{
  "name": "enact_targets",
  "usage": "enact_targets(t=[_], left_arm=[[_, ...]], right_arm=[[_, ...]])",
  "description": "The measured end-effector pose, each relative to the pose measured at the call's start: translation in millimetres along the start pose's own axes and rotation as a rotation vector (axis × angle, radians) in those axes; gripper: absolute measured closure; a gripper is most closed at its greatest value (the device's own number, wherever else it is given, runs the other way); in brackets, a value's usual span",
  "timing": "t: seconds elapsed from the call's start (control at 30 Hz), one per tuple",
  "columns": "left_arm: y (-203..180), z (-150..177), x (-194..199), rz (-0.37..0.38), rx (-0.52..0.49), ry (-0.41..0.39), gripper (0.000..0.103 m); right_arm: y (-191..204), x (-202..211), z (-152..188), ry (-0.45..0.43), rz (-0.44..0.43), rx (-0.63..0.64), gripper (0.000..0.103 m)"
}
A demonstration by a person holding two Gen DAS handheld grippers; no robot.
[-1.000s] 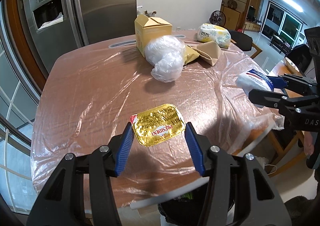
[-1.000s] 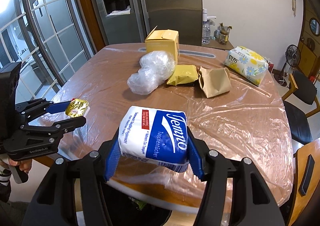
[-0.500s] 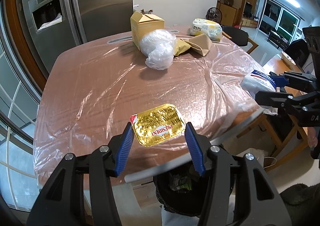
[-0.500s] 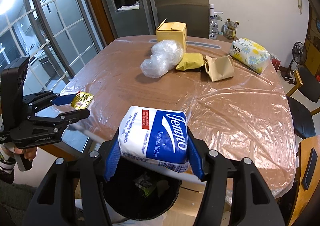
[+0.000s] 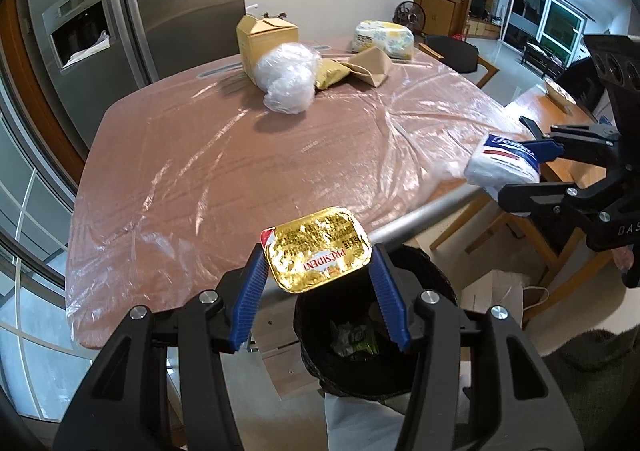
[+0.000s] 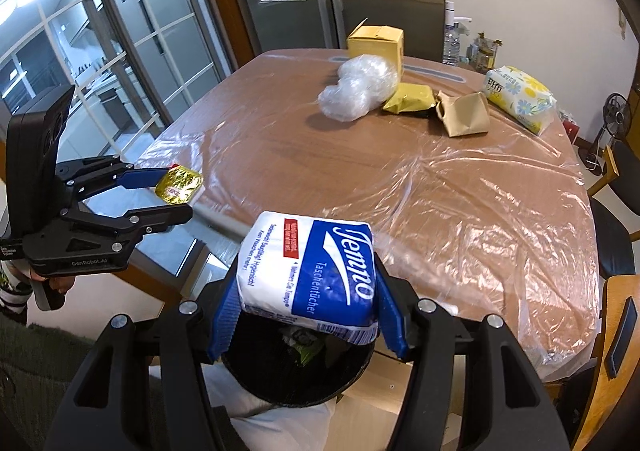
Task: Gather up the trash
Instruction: 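Carry the gold butter packet and Tempo tissue pack over the black bin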
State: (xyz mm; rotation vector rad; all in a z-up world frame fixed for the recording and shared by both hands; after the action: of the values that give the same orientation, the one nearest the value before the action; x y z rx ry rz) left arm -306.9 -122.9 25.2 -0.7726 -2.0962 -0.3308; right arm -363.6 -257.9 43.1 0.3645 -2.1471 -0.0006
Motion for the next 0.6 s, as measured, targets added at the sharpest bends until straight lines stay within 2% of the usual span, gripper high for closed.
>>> enact_targets(t=[0.6], left_arm=[[-26.1,30.6,-12.1,0.025,-0.054,0.085,0.05]], right_arm=[[17.4,-13.5,30.0,0.088,-0.051,0.032,0.045]])
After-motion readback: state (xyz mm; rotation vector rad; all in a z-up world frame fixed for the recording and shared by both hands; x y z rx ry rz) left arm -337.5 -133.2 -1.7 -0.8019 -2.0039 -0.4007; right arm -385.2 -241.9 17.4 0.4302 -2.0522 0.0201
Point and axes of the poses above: each gripper's, at about its wrist camera, not at the fingertips, and x roughly against the way its jaws point, y to its left, z to its underside, the point moved 3 cm from there along -x, roughly the way its jaws point, and after that the axes turned 3 degrees about z, right-handed, at the moved point
